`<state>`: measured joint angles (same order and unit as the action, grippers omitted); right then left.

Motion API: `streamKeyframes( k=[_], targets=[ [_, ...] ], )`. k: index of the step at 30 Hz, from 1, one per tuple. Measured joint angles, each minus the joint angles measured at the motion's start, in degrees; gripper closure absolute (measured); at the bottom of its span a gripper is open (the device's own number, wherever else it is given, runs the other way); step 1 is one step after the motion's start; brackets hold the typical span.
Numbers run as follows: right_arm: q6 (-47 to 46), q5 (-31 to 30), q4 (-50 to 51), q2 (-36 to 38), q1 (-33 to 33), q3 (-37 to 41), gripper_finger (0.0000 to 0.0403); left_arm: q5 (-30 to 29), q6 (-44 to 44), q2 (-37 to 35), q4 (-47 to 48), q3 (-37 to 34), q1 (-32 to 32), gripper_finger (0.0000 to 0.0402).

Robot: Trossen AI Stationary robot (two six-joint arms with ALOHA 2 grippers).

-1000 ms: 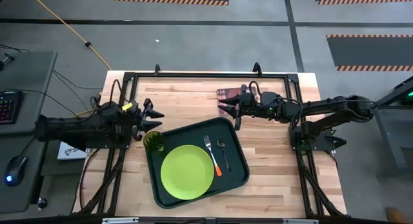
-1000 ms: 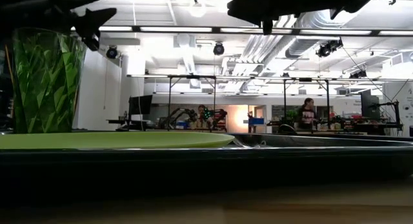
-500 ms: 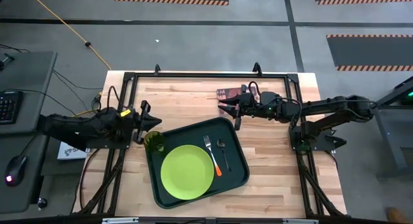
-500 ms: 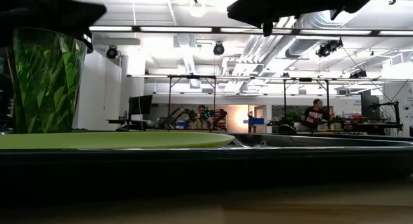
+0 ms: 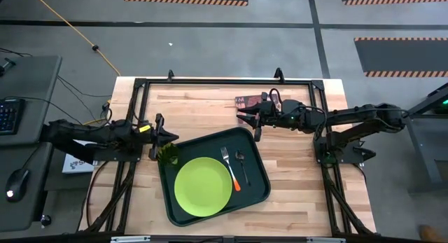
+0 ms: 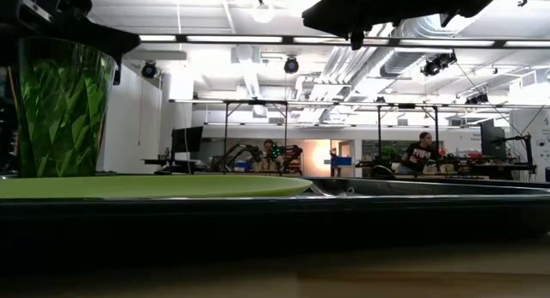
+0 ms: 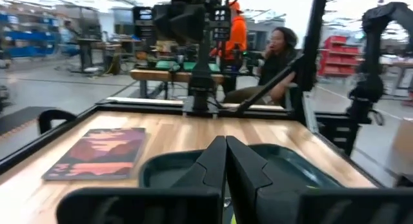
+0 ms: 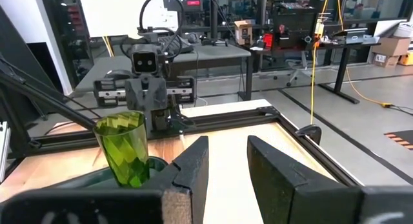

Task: Pick and place plate/cup/fork/spoon on tray
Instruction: Return to Home Position

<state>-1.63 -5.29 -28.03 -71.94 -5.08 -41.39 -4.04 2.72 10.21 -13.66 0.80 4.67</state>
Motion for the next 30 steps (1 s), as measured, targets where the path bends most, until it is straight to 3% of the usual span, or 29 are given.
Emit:
streamKeyframes(
  k=[17, 30],
  targets=[
    [-0.03, -0.05, -0.03, 0.00, 0.00, 0.00, 0.0304, -3.16, -0.30, -0.52, 3.53, 0.02, -0.04, 0.0401],
    [-0.06, 0.25, 0.17, 0.00, 0.00, 0.00, 0.0304, -1.90, -0.42, -0.52, 3.59, 0.02, 0.00, 0.0401]
  ],
)
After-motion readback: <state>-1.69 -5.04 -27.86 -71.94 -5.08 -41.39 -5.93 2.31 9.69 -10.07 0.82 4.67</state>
